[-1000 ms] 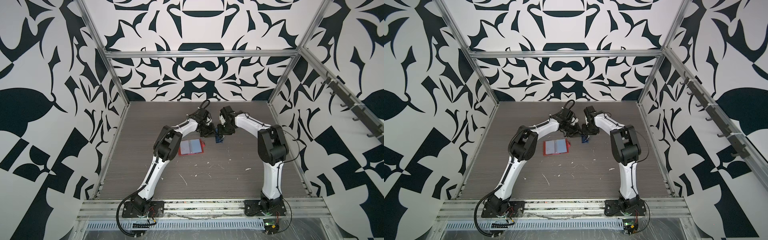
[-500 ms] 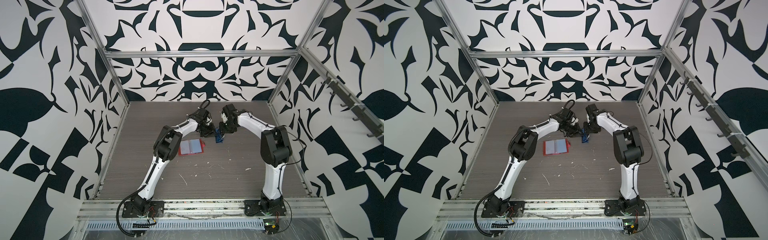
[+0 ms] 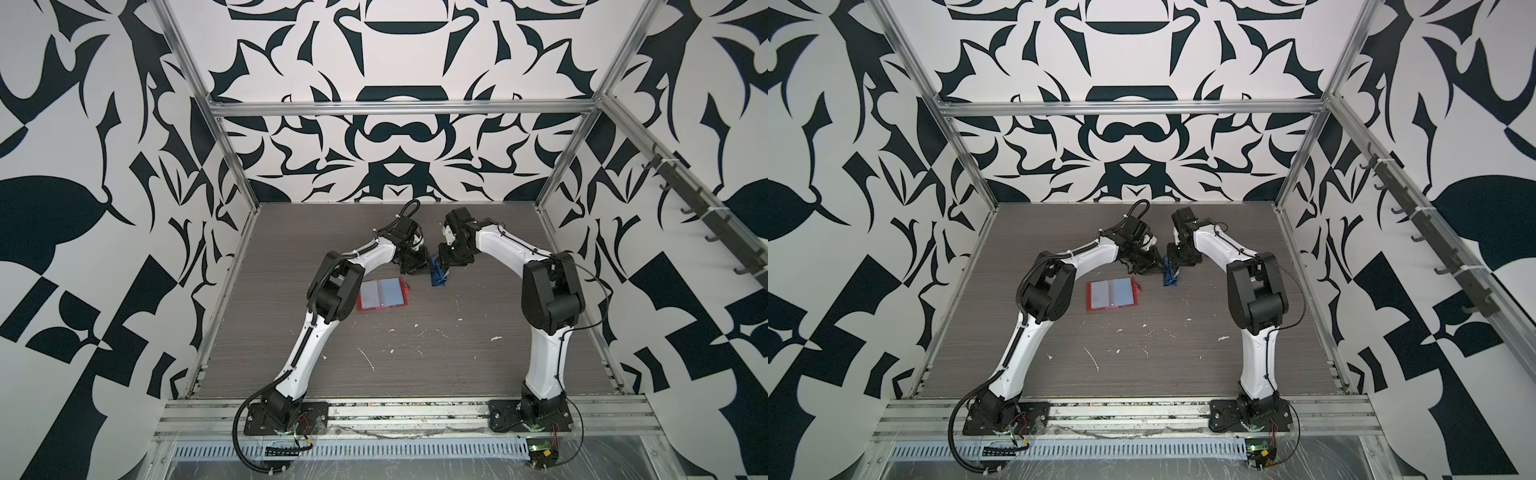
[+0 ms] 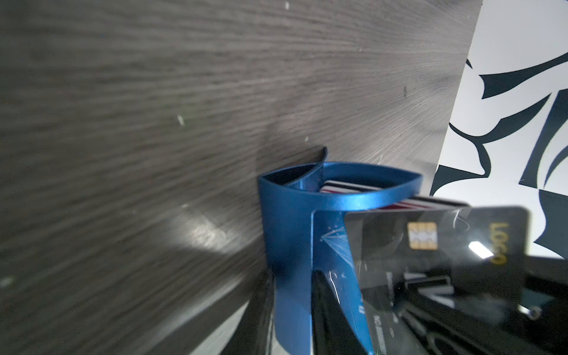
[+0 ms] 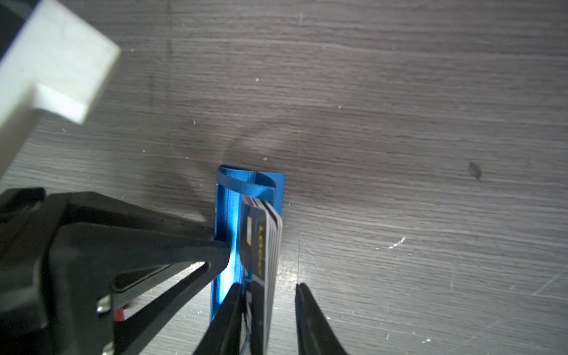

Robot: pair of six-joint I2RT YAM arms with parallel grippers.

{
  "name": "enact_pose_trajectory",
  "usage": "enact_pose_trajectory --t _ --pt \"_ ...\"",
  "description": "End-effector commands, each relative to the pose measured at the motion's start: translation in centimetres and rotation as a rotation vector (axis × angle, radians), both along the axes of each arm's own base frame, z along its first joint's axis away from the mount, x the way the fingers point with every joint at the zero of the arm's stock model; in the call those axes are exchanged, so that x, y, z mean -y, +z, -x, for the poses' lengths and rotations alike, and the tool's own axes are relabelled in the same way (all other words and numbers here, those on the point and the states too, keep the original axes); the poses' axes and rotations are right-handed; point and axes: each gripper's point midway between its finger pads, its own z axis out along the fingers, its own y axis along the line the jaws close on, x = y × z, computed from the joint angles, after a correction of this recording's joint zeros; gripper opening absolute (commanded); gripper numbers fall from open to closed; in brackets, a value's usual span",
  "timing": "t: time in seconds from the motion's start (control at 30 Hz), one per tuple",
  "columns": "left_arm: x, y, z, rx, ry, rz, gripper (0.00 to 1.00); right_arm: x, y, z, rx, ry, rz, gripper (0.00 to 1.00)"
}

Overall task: Insert credit cards into a card holder
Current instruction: Pick up the credit card from the storage box.

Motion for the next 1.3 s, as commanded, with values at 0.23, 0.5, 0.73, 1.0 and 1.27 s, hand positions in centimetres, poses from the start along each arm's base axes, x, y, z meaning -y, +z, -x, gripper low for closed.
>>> enact_pose_trajectory --t 0.23,0.5,0.73,1.0,1.27 --pt "-1.7 -3.7 1.6 -0.084 0.008 -0.111 0.24 1.1 3.5 0.2 0.052 -0.011 0.025 0.26" --pt "-1.8 -3.7 1.7 -0.085 0.010 -0.114 0.25 1.2 3.6 0.3 0.051 -0.009 0.028 0.22" --pt "-1.7 -3.6 1.6 -0.083 0.010 -0.113 0.24 1.2 4.0 0.5 0.057 -0.006 0.025 0.18" --pt "-1.5 -3.1 1.7 -0.083 0.004 -0.096 0.24 1.2 5.1 0.9 0.080 -0.004 0.005 0.00" --pt "-0.5 1.6 1.6 -0.015 -0.046 -0.007 0.35 0.3 7.5 2.0 0.148 0.001 -0.091 0.00"
